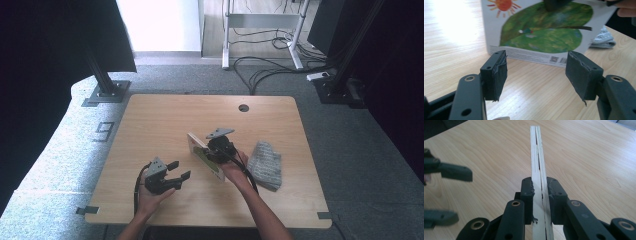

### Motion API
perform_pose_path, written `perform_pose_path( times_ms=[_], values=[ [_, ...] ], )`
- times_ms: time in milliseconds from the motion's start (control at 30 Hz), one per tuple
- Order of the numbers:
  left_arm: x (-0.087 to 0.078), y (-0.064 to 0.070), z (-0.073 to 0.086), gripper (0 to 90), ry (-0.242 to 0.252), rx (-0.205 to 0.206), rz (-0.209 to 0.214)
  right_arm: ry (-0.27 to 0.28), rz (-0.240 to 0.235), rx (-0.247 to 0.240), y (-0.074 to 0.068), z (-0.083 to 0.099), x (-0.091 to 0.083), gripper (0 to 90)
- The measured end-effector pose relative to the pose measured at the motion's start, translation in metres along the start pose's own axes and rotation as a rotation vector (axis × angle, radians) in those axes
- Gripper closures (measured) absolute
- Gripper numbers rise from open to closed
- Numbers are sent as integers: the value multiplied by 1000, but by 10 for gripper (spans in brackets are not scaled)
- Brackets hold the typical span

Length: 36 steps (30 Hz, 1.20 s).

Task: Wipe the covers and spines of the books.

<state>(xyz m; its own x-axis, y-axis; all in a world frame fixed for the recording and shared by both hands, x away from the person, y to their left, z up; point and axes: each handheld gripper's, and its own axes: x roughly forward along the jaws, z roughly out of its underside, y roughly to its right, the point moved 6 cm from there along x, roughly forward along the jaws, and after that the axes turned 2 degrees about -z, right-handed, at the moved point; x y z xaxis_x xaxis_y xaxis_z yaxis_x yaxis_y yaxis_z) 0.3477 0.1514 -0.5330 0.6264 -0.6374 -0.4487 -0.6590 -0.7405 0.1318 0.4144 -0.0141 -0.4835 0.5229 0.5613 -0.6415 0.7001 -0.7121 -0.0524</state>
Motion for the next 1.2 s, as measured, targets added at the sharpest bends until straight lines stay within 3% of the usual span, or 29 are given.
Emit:
perform_pose_path(
  times_ms=[467, 800, 1033, 1200],
  values=[
    [2, -21, -1, 355, 19, -1, -61, 40, -135, -102, -16, 6, -18, 764],
    [7, -25, -1, 352, 25, 42, -31, 41, -211, -166, -22, 17, -22, 764],
    [11, -24, -3, 308, 27, 95, 7, 47, -245, -214, -26, 20, -25, 764],
    [16, -21, -2, 281, 2, 118, 50, 54, -295, -242, -29, 23, -29, 764]
  ],
)
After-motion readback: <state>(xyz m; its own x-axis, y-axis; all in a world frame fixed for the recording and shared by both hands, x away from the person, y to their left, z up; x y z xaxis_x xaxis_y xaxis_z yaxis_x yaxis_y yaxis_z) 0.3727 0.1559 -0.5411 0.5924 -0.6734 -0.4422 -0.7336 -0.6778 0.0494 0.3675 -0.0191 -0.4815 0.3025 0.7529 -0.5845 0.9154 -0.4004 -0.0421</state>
